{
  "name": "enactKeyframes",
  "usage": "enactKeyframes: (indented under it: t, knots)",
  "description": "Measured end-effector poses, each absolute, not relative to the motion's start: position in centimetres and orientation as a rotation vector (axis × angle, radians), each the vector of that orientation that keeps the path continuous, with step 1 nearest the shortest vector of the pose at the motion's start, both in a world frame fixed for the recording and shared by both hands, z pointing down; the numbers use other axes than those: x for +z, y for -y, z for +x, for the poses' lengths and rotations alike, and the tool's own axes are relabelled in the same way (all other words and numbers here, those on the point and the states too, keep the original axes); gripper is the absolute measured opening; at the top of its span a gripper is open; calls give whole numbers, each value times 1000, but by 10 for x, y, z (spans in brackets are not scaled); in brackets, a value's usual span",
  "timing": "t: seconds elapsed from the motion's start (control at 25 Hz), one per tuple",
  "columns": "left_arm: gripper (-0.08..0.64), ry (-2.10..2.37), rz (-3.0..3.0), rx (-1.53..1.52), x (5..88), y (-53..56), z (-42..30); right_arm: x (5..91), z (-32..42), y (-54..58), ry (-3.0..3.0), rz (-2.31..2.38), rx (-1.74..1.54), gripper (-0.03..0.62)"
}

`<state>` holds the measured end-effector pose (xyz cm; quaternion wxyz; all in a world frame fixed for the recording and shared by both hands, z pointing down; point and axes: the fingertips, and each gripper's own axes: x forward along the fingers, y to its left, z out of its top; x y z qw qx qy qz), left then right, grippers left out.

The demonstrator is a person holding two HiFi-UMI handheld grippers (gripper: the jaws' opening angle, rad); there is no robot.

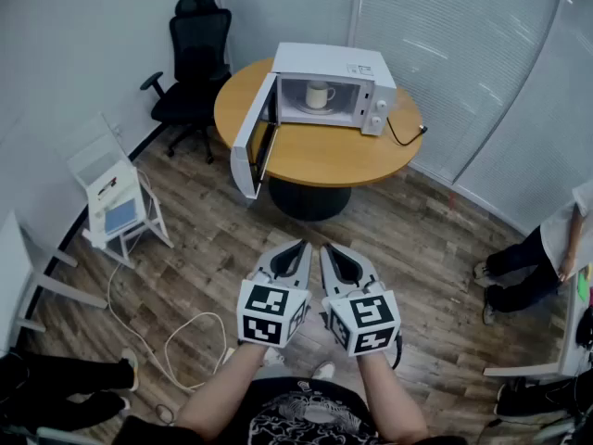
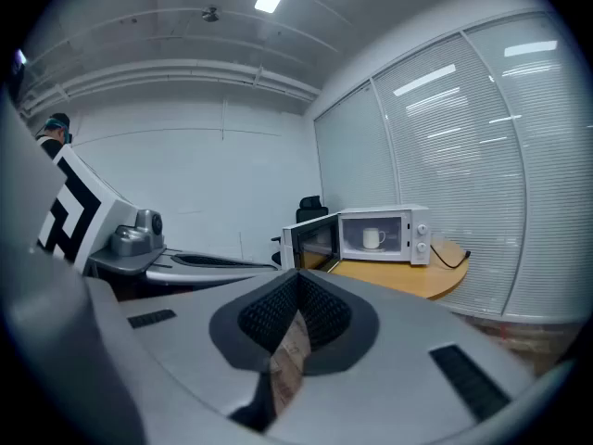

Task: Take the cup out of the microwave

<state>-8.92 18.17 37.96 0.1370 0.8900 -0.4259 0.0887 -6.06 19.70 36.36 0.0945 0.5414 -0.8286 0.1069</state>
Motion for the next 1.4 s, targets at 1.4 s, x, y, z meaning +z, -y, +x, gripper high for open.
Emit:
enactKeyframes:
  t: [1.4]
  knots:
    - [8,1119,2634,284,394,-105,-130,375,-106,-126,2386,1726,320,15]
